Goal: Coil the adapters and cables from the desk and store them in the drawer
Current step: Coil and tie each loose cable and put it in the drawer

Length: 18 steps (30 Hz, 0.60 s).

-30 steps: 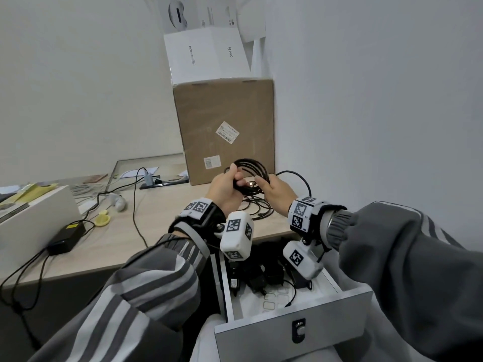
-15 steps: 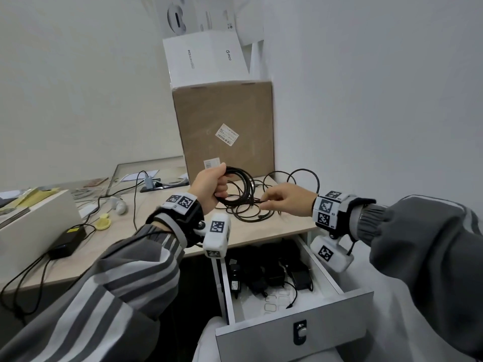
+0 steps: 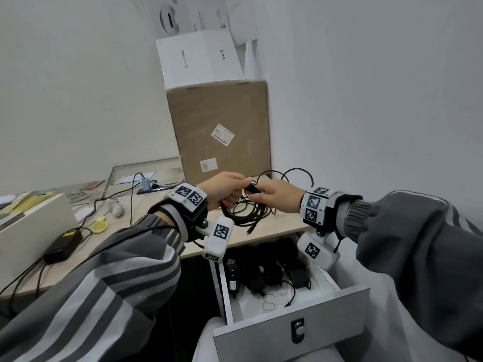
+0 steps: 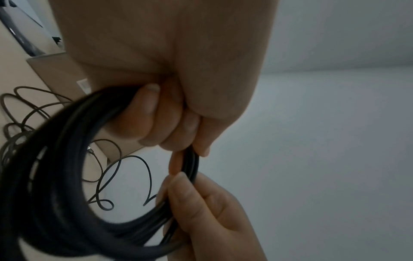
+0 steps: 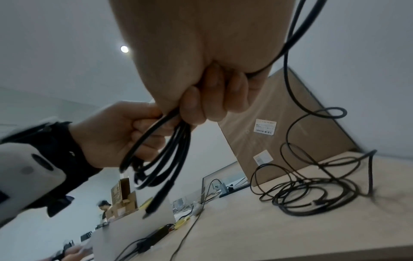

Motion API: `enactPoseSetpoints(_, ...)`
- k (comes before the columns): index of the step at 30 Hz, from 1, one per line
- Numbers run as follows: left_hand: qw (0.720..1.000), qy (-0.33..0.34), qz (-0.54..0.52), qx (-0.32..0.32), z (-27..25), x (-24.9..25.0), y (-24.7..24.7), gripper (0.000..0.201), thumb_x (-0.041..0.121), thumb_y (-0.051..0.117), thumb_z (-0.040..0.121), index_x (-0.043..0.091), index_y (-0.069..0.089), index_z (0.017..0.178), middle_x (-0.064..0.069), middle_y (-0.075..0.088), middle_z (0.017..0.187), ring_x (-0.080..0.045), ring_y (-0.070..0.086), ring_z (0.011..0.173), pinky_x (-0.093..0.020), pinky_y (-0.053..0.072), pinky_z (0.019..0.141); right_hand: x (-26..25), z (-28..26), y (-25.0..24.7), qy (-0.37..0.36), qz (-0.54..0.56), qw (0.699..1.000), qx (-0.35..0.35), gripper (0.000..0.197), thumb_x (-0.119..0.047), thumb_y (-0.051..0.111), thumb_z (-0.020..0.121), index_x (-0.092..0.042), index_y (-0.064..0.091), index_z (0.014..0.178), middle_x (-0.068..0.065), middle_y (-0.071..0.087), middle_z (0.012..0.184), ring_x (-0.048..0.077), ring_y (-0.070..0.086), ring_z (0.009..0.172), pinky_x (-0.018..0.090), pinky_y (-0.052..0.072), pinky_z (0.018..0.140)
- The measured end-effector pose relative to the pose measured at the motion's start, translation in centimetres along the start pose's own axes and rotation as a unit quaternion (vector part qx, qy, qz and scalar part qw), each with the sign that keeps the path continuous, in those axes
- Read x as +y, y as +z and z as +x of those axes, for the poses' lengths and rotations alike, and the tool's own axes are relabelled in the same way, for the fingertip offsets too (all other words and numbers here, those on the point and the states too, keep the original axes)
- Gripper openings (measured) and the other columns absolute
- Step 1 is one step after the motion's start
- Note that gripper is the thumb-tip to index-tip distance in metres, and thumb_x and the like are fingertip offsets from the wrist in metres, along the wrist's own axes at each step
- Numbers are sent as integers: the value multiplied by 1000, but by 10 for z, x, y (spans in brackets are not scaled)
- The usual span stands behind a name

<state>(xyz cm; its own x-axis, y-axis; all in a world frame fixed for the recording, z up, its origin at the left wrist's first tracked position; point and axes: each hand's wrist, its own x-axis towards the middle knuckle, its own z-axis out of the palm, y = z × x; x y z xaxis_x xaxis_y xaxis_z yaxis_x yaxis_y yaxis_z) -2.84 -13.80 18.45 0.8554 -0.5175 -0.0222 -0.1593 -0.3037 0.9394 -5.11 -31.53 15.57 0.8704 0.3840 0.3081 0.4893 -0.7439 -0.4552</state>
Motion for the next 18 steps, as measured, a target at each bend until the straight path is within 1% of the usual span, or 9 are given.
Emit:
enactPoseSetpoints(2,999,28,6,13,4,-3,-1,26,27,51,99,10,57,80,5,34,53,-6,27,43,-17,26,40,0,0,1,-1,-7,1000,19,28,-27,47,98,-19,44,72,-6,42,62,7,39,55,21,31,56)
enactPoseSetpoints(4,995,76,-18,55,7,-8,-1,20,27,60,94,7,60,90,0,49,61,-10,42,50,-19,38,48,3,1,2,15,-9,999,50,28,-29,47,98,-16,45,73,-6,43,62,6,40,55,19,31,55)
enactPoseSetpoints(6,986,106,-76,108,12,-14,-1,34,31,66,89,3,59,107,-5,64,82,-15,61,72,-22,47,65,8,4,2,37,9,996,76,27,-32,47,97,-14,49,76,-6,46,62,7,42,56,23,33,57)
enactPoseSetpoints(8,976,94,-125,153,15,-18,1,58,47,68,84,8,53,123,-8,64,112,-19,63,102,-26,47,75,14,6,2,69,36,991,110,28,-33,48,97,-16,50,75,-6,48,62,9,44,58,29,34,62)
enactPoseSetpoints(9,975,69,-143,155,15,-21,3,64,53,66,82,12,51,127,-8,60,119,-20,60,107,-27,48,76,15,7,1,85,56,986,130,29,-34,47,97,-16,49,74,-5,48,62,10,44,58,30,34,62)
enactPoseSetpoints(11,978,19,-181,99,16,-27,12,63,59,62,82,18,48,128,-8,61,117,-18,61,101,-29,49,78,14,9,1,108,88,976,166,32,-34,47,97,-15,47,72,-2,47,63,14,43,58,31,33,62)
enactPoseSetpoints(13,971,15,-228,65,18,-31,25,53,54,59,88,16,49,123,-7,64,107,-19,62,99,-34,49,86,13,13,3,127,75,972,184,35,-35,46,97,-12,45,71,3,49,67,19,44,62,31,31,62)
enactPoseSetpoints(16,927,43,-336,162,23,-23,37,27,31,43,102,5,52,105,-11,65,94,-23,62,92,-40,47,91,14,20,13,172,41,965,192,37,-39,42,97,-13,41,71,6,51,74,26,49,73,33,34,65)
enactPoseSetpoints(18,890,45,-404,208,26,-12,39,24,23,37,104,7,51,93,-7,60,78,-19,61,74,-34,50,75,13,21,19,188,35,962,196,35,-40,38,98,-12,41,78,7,51,81,27,50,79,36,37,70)
